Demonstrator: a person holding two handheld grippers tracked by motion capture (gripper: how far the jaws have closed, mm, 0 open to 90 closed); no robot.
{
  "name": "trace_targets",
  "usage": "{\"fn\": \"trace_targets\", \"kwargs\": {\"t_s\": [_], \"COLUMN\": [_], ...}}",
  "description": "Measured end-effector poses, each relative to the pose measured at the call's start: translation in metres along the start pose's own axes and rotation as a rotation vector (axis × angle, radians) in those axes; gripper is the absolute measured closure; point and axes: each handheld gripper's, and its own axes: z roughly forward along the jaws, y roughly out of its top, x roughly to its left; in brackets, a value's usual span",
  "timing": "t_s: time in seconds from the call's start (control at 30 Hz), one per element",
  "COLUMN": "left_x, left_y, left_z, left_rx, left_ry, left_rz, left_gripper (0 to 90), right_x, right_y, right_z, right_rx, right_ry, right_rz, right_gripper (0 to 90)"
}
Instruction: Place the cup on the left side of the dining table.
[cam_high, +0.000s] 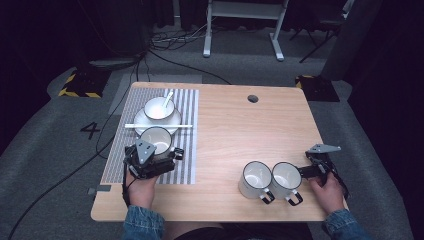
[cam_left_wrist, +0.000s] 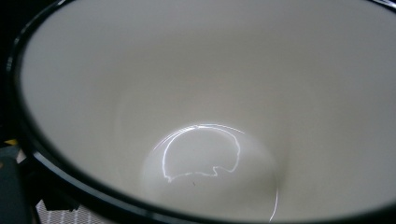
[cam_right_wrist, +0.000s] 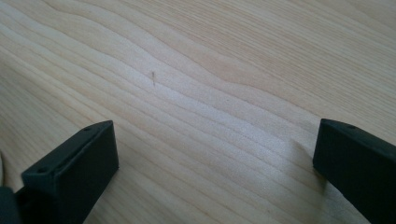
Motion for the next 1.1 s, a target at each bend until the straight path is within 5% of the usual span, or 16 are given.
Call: {"fn": "trace_targets", "kwargs": {"t_s": [0.3,0.63,0.8,1.1], "left_x": [0.022,0.029,0.033,0.038], "left_y": [-0.007,-0.017,-0.023,-0.031], "left_z": [0.02,0.043,0.051,0.061], "left_rx": [0.027,0.105,0.127,0.19], "left_ry": [0.064,0.077,0.063,0.072], "left_rz": [-0.035,-0.03,-0.077,-0.076], "left_gripper": [3.2,3.2,3.2,3.2], "right_x": [0.0,0.0,0.0,0.0], "right_y": [0.0,0.0,0.0,0.0], "right_z": [0.0,0.0,0.0,0.0], "right_rx": [0.0,0.0,0.0,0.0], "right_ry": [0.0,0.0,0.0,0.0], "right_rz": [0.0,0.0,0.0,0.0], "right_gripper": [0.2,0.2,0.2,0.2]}}
